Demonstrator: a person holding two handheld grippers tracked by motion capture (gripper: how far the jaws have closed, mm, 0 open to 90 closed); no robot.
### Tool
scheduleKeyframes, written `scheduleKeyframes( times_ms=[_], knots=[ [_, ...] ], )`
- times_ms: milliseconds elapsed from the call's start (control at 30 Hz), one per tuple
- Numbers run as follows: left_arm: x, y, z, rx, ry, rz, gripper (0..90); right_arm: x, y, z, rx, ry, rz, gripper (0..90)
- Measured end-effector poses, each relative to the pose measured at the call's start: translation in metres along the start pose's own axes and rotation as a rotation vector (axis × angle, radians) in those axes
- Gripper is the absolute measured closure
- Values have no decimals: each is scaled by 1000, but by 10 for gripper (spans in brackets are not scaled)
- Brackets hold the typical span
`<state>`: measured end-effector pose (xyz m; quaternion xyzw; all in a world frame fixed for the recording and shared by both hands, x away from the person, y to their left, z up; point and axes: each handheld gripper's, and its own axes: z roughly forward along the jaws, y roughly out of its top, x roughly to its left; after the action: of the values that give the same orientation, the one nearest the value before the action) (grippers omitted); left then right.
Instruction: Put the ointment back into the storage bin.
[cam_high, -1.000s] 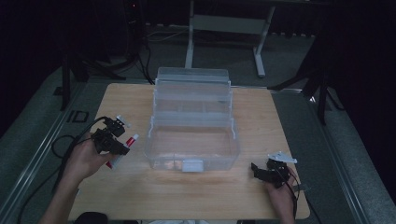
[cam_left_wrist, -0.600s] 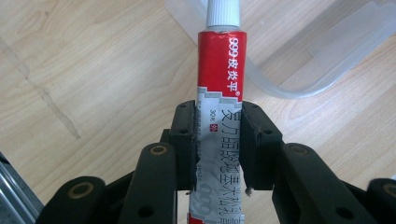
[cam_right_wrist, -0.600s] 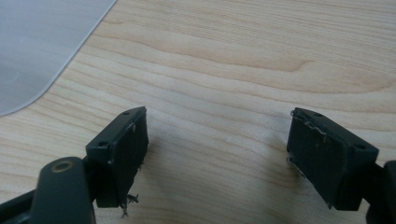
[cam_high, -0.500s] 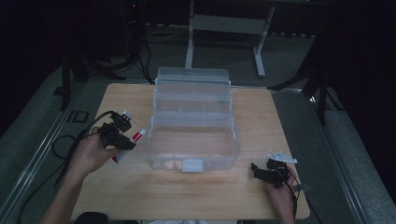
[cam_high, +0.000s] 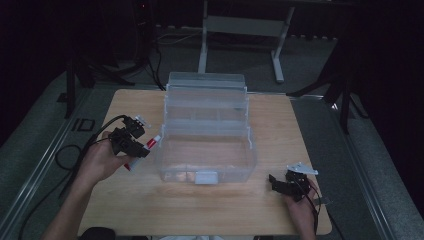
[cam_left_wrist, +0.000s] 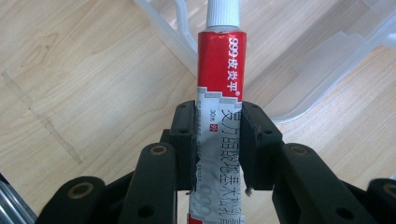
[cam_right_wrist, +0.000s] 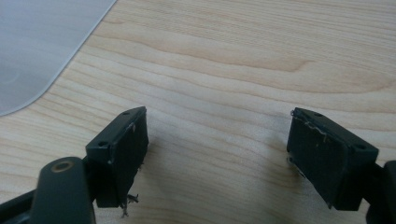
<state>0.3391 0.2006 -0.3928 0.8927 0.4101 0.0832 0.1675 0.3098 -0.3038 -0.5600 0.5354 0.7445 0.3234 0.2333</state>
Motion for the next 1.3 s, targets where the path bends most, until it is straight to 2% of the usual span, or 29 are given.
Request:
scheduleKeyframes(
  times_ms=[200, 367, 500, 567, 1033, 1300],
  knots=[
    [-1, 4, -2, -8, -4, 20, 695, 0, 0, 0, -1, 0, 0, 202],
    [-4, 9, -4, -19, -8, 58, 695, 0, 0, 0, -1, 0, -1, 202],
    [-8, 13, -4, -13, 3, 75, 694, 0, 0, 0, -1, 0, -1, 202],
    [-9, 16, -4, -15, -7, 80, 694, 0, 0, 0, -1, 0, -1, 202],
    [-16, 30, -1, 7, 4, 135, 695, 0, 0, 0, -1, 0, 1, 202],
    [-20, 37, -1, 2, -13, 182, 694, 0, 0, 0, -1, 0, -1, 202]
  ],
)
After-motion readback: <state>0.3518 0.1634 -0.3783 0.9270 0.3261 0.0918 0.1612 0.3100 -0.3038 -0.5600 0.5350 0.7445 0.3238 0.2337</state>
